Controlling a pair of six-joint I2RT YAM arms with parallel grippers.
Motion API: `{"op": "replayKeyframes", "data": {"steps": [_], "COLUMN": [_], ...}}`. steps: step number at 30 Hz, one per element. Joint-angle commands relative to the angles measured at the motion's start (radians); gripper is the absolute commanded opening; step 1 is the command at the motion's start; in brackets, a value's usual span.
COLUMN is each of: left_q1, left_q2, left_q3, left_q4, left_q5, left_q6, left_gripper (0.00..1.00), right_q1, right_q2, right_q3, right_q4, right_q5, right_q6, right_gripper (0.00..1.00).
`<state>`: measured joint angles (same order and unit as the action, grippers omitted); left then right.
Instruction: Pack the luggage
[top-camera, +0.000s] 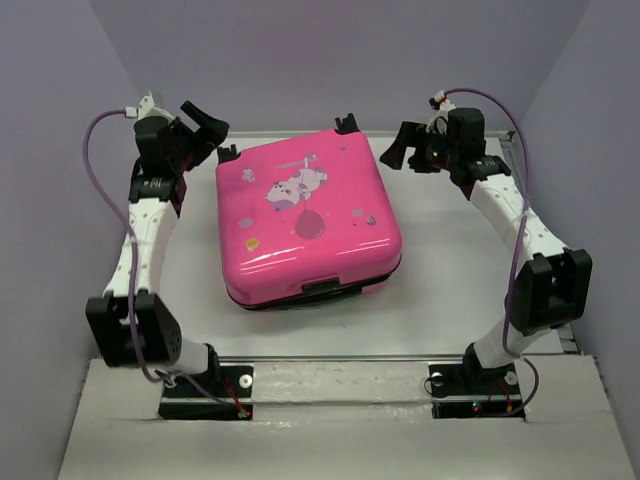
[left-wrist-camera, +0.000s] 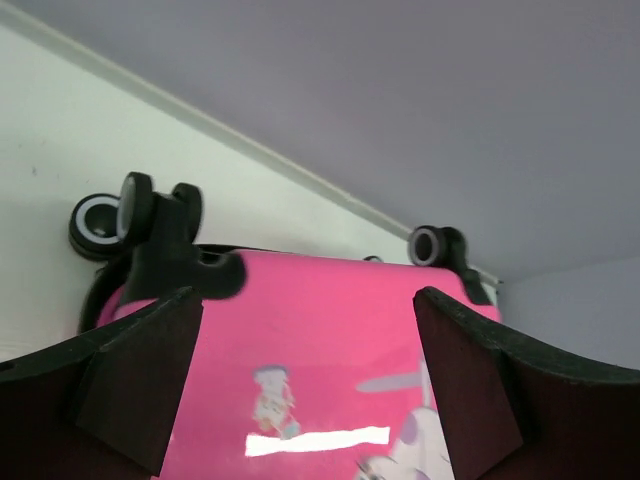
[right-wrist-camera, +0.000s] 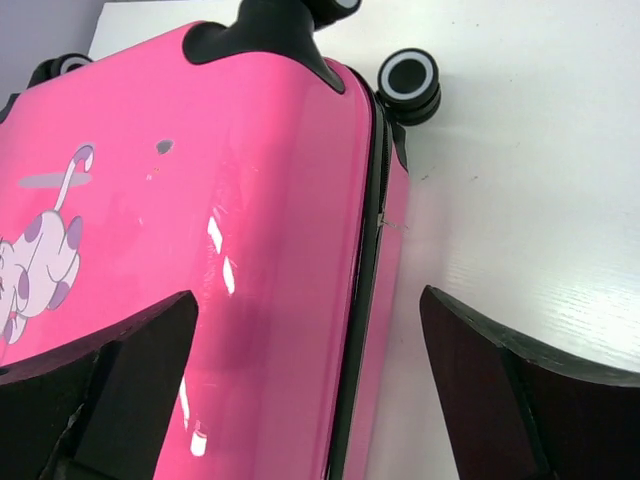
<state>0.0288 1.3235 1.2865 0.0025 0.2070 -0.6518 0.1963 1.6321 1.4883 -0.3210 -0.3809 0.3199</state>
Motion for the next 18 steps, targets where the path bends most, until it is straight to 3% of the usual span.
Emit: {"op": "replayKeyframes", "data": {"steps": [1, 7, 13, 18], "left_q1": [0.091, 0.106, 0.100, 0.069], "left_q2": [0.219, 0.474, 0.666, 0.770], "left_q3": [0.117, 0.307, 0.384, 0.435], "left_q4": [-0.058, -0.118, 0.017, 0.086], "left_q5": [0.127, 0.212, 0.371, 0.420], "left_q6": [0.030, 0.067, -0.018, -0.081], "left_gripper": [0.99, 0.99, 0.99, 0.99], "right_q1": [0.000, 0.000, 0.000, 0.000], "right_q2": [-0.032, -0.179, -0.322, -0.402], "right_q3": [-0.072, -0.216, -0.378, -0.454], "right_q4": [-0.006, 0.071, 0.100, 0.099], "right_q5": [0.039, 0.017, -0.019, -0.033], "right_q6": [-0.062, -0.022, -0.016, -0.005], "right_gripper": [1.00, 1.00, 1.00, 1.00]}}
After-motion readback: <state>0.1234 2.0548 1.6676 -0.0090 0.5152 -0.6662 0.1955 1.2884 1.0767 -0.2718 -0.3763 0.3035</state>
